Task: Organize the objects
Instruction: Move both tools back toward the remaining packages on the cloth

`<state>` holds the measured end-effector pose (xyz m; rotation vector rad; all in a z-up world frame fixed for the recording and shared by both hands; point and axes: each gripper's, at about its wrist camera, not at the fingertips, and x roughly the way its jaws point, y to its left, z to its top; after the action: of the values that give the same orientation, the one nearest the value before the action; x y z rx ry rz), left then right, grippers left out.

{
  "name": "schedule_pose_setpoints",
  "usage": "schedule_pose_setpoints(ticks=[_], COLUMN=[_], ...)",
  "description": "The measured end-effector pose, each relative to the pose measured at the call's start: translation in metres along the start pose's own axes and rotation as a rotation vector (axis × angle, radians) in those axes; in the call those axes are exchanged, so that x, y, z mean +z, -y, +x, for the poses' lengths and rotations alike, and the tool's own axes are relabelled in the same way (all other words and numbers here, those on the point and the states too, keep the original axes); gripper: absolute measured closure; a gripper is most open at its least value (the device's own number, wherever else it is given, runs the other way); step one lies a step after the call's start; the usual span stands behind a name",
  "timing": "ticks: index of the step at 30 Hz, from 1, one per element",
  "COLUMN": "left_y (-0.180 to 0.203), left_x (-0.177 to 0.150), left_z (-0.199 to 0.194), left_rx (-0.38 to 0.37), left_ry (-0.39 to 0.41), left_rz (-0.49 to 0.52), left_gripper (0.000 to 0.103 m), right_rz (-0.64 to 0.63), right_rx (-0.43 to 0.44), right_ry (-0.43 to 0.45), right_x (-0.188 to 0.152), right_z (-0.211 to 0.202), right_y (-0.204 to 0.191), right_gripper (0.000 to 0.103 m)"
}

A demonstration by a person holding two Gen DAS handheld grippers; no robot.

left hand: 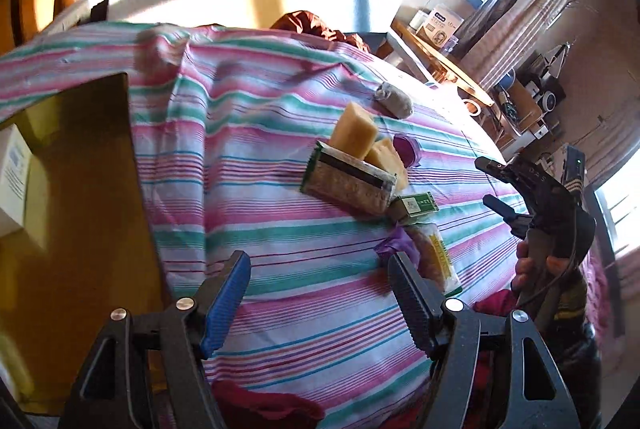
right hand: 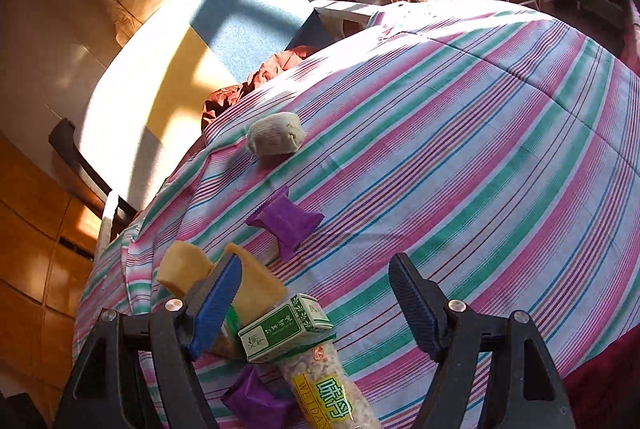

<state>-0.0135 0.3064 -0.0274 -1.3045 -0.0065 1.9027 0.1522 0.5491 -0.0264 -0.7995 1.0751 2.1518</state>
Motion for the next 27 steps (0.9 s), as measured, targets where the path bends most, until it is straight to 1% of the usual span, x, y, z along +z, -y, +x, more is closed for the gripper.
schedule_pose_setpoints(ticks=[3,6,9,12,13,14,16,18,19,27], left_y=[0.006,0.013,0.020,0.021,0.021,0.020,0.016,0.013,0.014,0.023], left_x=[0.006,0.013,0.021,0.031,0.034,0.037,0.042,0.045,0.047,0.059], left_z=[0.032,0.058,0.079,0.097,0.102,0.107,0.115,0.120,0.120,0.133], left_rx=[-0.026,-0.035,-0.042,-0.024,-0.010,0.008,0.028,0.044,0.043,0.088], left_ry=[-0.060,-0.091,-0.106,-0.109,-0.104,-0.098,-0.098,-0.093,-0.086,-0.062], left_rz=[-0.076,-0.139,-0.182,-0.235,-0.248,-0.264,-0.298,-0.326,-0.331,-0.305], left_gripper=[0.031,0.028,0.021,0.018,0.013,0.010,0.010,0.008,0.005,0.004], right_rz=[-0.003,-0.022,-0.025,-0.004,0.001,0.005,0.008,0.005,0.005,0.018], right_rx=[0.035,0.053,0.077,0.102,0.108,0.113,0.125,0.135,0.139,0.166], right_ry=[-0.017,-0.021,-0.015,-0.019,-0.023,-0.026,-0.029,-0.031,-0.032,-0.039], right_x=[-0.001,-0.003,-0.004,-0.004,-0.003,-0.003,-0.003,-0.003,-0.003,-0.003], right_z=[0.002,0.002,0.000,0.000,0.000,0.000,0.000,0.000,0.000,0.000], right_y=[-0.003,-0.009,-0.011,-0.008,-0.007,-0.006,-0.006,-0.007,-0.007,-0.006], right_gripper=[0.026,0.026,0.026,0.026,0.026,0.026,0.026,0.026,0.026,0.025])
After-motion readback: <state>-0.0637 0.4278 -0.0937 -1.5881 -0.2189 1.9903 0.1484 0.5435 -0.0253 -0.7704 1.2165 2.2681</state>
